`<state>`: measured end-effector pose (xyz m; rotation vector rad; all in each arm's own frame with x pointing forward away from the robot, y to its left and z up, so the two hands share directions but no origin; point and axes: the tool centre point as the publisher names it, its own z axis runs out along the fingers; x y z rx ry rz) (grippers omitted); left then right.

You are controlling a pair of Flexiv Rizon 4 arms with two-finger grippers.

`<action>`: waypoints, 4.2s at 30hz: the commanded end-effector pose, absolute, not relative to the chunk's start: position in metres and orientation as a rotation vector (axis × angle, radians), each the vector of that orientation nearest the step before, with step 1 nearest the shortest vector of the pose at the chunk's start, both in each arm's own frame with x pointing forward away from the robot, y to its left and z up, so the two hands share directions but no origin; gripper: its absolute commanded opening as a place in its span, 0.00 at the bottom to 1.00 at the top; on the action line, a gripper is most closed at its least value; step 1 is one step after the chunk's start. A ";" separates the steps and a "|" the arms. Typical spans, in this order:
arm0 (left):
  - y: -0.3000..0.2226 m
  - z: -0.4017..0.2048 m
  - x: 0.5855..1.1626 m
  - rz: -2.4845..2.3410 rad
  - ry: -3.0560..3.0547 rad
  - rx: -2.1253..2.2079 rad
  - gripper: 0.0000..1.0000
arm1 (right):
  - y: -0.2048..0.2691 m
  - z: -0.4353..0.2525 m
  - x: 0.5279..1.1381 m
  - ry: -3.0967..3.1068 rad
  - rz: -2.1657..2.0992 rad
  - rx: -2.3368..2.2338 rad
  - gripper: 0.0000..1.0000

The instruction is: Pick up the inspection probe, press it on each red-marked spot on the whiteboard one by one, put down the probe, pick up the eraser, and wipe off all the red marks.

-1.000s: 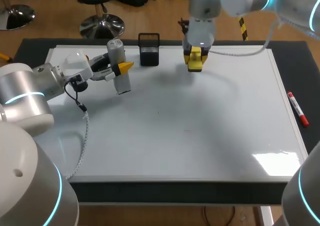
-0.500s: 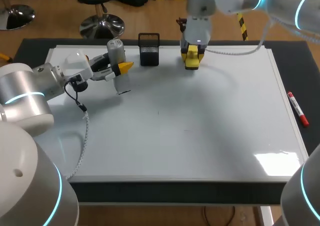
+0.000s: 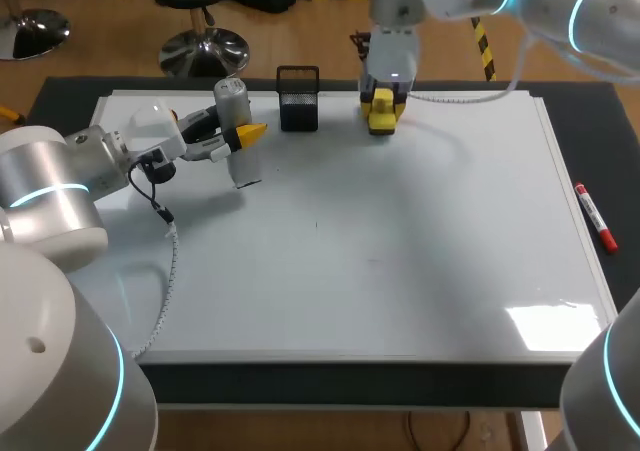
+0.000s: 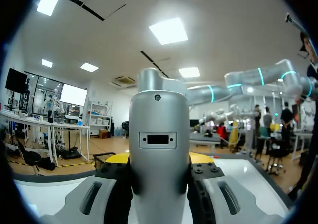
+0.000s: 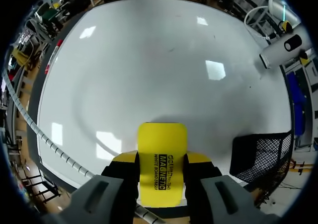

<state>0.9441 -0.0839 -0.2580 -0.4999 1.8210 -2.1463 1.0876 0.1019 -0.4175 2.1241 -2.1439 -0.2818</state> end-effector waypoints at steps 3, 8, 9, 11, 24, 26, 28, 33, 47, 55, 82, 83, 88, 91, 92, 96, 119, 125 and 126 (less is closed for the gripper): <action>-0.085 -0.258 0.944 -2.145 1.817 -0.501 0.00 | 0.101 -0.430 1.093 -2.124 -0.341 2.097 0.00; -0.085 -0.258 0.944 -2.145 1.817 -0.501 0.00 | 0.101 -0.431 1.092 -2.136 -0.317 2.065 0.00; -0.085 -0.258 0.944 -2.145 1.817 -0.501 0.00 | 0.101 -0.431 1.092 -2.142 -0.307 2.053 0.00; -0.085 -0.258 0.944 -2.145 1.817 -0.501 0.00 | 0.101 -0.431 1.092 -2.143 -0.303 2.054 0.22; -0.085 -0.258 0.944 -2.145 1.817 -0.501 0.00 | 0.085 -0.408 1.088 -2.296 -0.300 1.987 1.00; -0.085 -0.258 0.944 -2.145 1.817 -0.501 0.00 | 0.079 -0.400 1.087 -2.346 -0.314 1.958 1.00; -0.085 -0.258 0.944 -2.145 1.817 -0.501 0.00 | 0.073 -0.392 1.085 -2.387 -0.313 1.939 1.00; -0.085 -0.258 0.944 -2.145 1.817 -0.501 0.00 | 0.059 -0.372 1.079 -2.519 -0.347 1.875 1.00; -0.085 -0.258 0.944 -2.145 1.817 -0.501 0.00 | 0.005 -0.299 1.068 -2.901 -0.553 1.660 1.00; -0.085 -0.258 0.944 -2.145 1.817 -0.501 0.00 | -0.023 -0.268 1.057 -3.070 -0.672 1.495 1.00; -0.085 -0.258 0.944 -2.145 1.817 -0.501 0.00 | -0.091 -0.242 1.011 -3.322 -0.858 1.273 1.00; -0.085 -0.258 0.944 -2.145 1.817 -0.501 0.00 | -0.091 -0.242 1.011 -3.322 -0.858 1.273 1.00; -0.085 -0.258 0.944 -2.145 1.817 -0.501 0.00 | -0.091 -0.242 1.011 -3.322 -0.858 1.273 1.00; -0.085 -0.258 0.944 -2.145 1.817 -0.501 0.00 | -0.091 -0.242 1.011 -3.322 -0.858 1.273 1.00; -0.085 -0.258 0.944 -2.145 1.817 -0.501 0.00 | -0.091 -0.242 1.011 -3.322 -0.858 1.273 1.00; -0.085 -0.258 0.944 -2.145 1.817 -0.501 0.00 | -0.091 -0.242 1.011 -3.322 -0.858 1.273 1.00; -0.103 -0.231 0.988 -2.159 1.917 -0.325 0.00 | -0.091 -0.242 1.011 -3.322 -0.858 1.273 1.00; -0.117 -0.203 1.011 -2.190 1.947 -0.180 0.00 | -0.091 -0.242 1.011 -3.322 -0.858 1.273 1.00; -0.119 -0.198 1.015 -2.180 1.957 -0.164 0.00 | -0.091 -0.242 1.011 -3.322 -0.858 1.273 1.00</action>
